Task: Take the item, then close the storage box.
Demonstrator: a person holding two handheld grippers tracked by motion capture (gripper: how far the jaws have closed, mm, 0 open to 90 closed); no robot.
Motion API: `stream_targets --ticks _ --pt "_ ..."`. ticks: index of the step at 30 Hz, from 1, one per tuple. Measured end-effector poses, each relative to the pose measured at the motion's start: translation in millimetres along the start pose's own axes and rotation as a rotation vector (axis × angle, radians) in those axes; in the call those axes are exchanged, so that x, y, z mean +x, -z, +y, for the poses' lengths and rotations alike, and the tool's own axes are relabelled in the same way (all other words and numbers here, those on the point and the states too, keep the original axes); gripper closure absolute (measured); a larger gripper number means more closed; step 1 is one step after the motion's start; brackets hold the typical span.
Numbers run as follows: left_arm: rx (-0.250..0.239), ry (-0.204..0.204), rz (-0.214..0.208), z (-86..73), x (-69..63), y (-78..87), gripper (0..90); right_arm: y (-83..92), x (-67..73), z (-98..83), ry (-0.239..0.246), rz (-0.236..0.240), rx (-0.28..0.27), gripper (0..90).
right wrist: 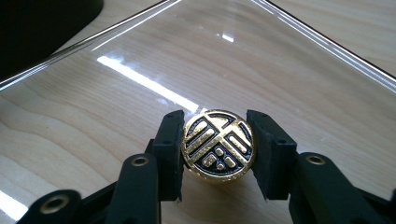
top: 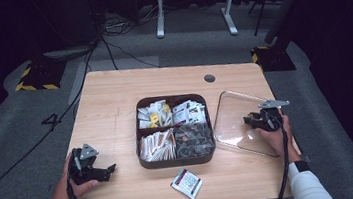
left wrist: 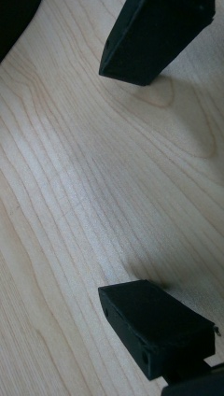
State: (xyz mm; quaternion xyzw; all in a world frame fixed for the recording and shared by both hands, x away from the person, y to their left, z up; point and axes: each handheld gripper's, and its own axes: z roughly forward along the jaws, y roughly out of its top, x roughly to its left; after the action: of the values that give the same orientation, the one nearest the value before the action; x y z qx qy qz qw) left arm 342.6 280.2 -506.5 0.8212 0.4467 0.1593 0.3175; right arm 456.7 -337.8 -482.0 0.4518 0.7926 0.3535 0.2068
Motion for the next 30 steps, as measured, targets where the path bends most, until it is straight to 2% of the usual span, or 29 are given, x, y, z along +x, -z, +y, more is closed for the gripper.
stream_targets --ticks 11,14,30 --pt "0.004 -0.001 -0.003 0.3 0.3 0.0 0.3 29.0 -8.8 14.0 -0.011 -0.025 -0.096 58.9" --pt "0.004 -0.002 -0.003 0.3 0.3 0.0 0.3 32.6 -9.1 17.7 -0.009 -0.025 -0.107 58.9" --pt "0.005 0.001 0.000 0.5 -0.1 -0.1 0.3 49.7 6.6 50.5 0.027 -0.020 -0.187 58.9"
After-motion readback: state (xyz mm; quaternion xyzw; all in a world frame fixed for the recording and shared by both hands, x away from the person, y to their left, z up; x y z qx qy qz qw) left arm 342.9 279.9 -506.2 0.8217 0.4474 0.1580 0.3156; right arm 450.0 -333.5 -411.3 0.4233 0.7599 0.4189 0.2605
